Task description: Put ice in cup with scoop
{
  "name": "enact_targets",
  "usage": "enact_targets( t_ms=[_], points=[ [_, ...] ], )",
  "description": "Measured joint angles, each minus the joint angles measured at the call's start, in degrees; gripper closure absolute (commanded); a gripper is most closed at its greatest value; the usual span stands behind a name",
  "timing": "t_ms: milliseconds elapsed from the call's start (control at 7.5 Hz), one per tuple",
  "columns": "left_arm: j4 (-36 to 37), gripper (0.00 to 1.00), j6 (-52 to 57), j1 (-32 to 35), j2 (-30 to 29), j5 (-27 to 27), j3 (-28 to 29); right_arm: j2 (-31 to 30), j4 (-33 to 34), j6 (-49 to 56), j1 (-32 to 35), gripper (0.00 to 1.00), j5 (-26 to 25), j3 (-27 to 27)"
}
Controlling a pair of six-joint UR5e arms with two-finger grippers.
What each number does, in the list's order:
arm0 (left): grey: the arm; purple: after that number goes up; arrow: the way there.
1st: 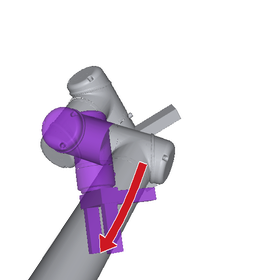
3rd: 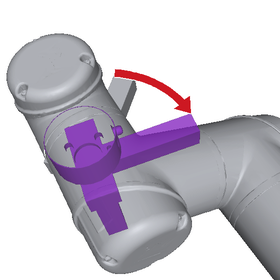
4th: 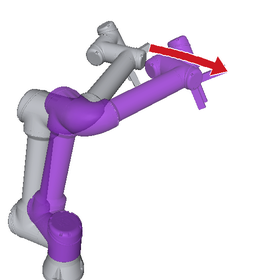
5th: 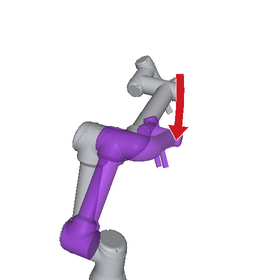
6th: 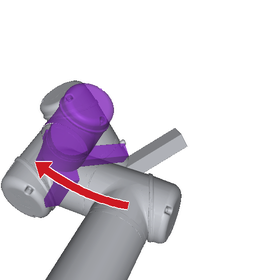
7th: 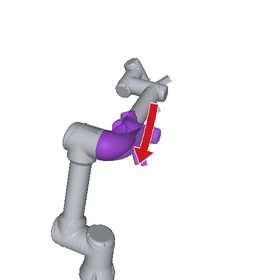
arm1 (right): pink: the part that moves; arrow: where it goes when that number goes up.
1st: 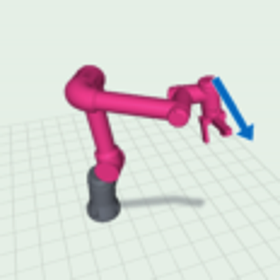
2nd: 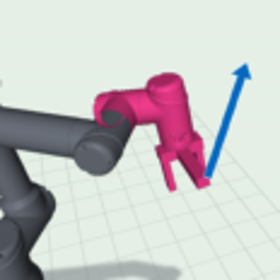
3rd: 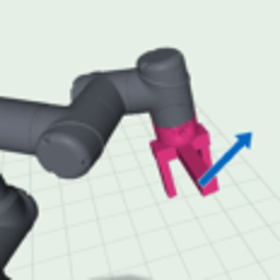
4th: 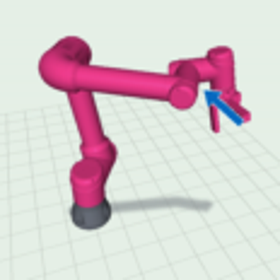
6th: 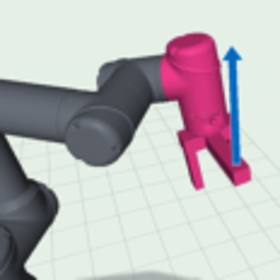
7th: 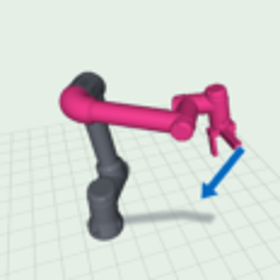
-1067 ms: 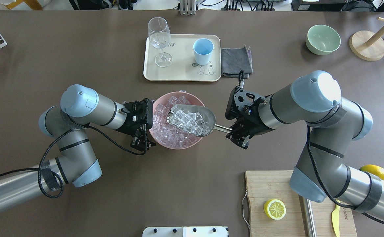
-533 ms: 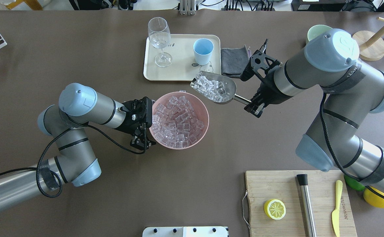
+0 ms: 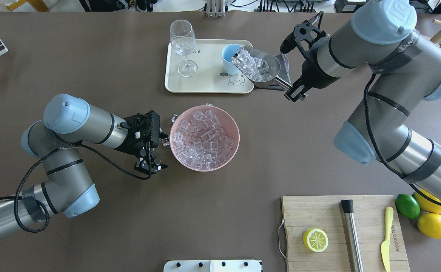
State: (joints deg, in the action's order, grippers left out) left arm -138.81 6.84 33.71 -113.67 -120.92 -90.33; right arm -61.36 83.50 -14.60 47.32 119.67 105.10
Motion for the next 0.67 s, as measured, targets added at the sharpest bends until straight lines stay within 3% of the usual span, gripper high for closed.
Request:
enact_targets(
  t_ms=[400, 667],
  points=[
    [3.11, 0.01, 0.58, 4.46, 2.5, -5.69, -3.3, 4.8, 0.65, -2.06, 1.56, 1.0, -0.2, -7.71],
    [14.88, 0.01, 4.62, 6.54, 2.52, -7.08, -9.47, 7.22, 3.82, -1.03, 2.17, 1.0, 0.17, -11.29]
  ],
)
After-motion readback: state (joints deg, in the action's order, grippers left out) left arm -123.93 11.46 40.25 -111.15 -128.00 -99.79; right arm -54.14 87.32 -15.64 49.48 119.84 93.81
